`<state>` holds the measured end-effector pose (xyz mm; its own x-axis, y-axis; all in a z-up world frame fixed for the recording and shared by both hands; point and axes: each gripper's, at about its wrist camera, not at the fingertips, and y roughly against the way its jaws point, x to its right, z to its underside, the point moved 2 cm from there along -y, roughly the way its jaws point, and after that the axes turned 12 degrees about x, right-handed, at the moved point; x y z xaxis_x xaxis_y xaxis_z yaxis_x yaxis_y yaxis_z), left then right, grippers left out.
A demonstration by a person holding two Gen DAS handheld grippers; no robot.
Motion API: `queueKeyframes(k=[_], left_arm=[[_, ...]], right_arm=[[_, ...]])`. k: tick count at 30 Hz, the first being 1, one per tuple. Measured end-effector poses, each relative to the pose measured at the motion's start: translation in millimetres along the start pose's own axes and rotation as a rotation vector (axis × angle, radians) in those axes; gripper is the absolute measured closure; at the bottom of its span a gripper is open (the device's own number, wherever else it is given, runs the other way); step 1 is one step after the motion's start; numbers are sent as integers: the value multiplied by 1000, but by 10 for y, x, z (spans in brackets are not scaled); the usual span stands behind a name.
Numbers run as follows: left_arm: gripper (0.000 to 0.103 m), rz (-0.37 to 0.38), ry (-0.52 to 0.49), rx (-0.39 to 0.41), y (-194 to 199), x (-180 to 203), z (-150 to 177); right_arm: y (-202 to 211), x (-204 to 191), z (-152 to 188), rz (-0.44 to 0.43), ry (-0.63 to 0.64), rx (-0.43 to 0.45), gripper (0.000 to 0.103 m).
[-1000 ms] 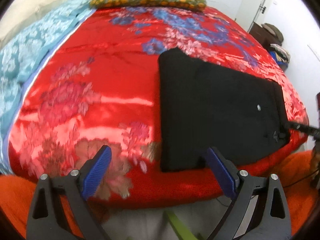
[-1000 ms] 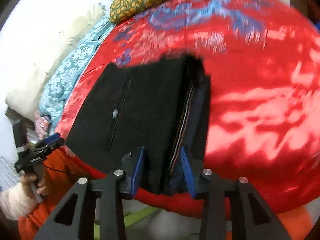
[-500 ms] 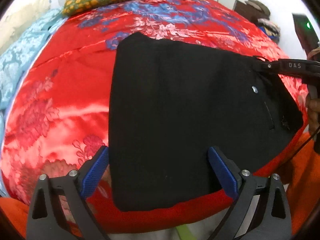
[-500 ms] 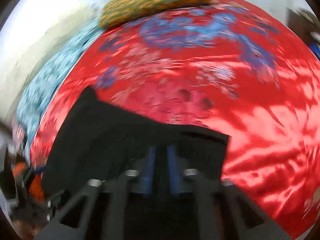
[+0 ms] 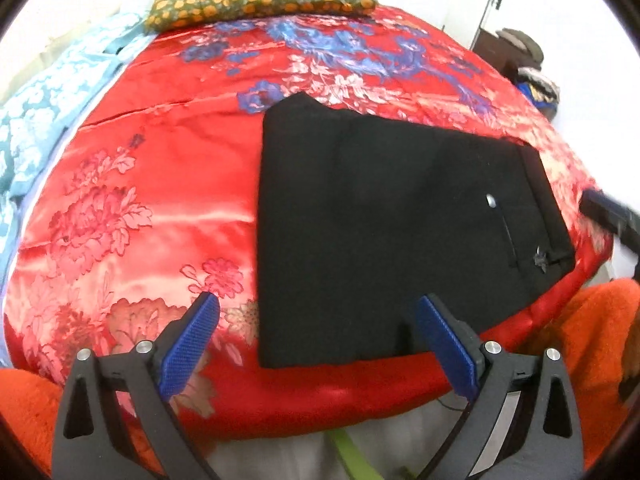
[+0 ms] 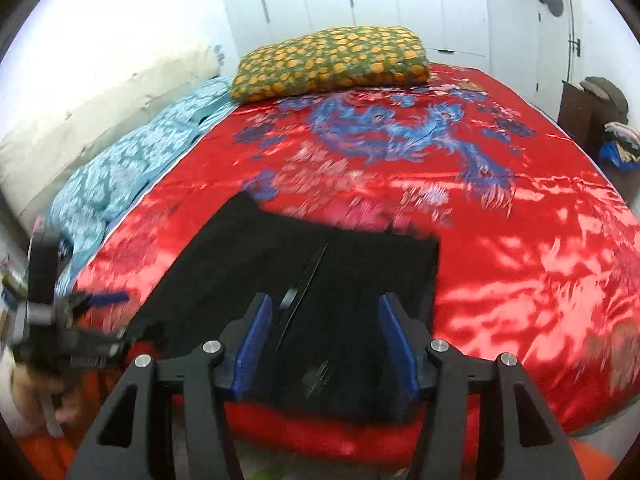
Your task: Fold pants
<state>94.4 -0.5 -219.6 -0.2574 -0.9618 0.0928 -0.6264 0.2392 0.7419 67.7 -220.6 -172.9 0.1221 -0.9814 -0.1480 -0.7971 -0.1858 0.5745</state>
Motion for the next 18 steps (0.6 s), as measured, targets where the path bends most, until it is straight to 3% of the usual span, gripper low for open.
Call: queueKeyframes(k=[2, 5, 6, 12, 16, 18], left_arm=[[3, -13, -24, -25, -56, 84, 60], [4, -24, -66, -74, -171, 176, 178], [3, -26, -70, -78, -179, 188, 199], [3, -33, -89, -48, -52, 186, 192], [3, -36, -98, -39, 8, 193, 206], [3, -36, -108, -33, 12, 207, 195]], right_arm=[[-28, -67, 202, -5, 16, -27, 47], [-266, -47, 561, 33, 53, -189, 47], [-244, -27, 586, 38, 51, -192, 47], [41, 10, 581, 101, 41, -142, 47], [236, 67, 550, 139, 17, -70, 29], [288, 72, 505, 162, 16, -39, 28]])
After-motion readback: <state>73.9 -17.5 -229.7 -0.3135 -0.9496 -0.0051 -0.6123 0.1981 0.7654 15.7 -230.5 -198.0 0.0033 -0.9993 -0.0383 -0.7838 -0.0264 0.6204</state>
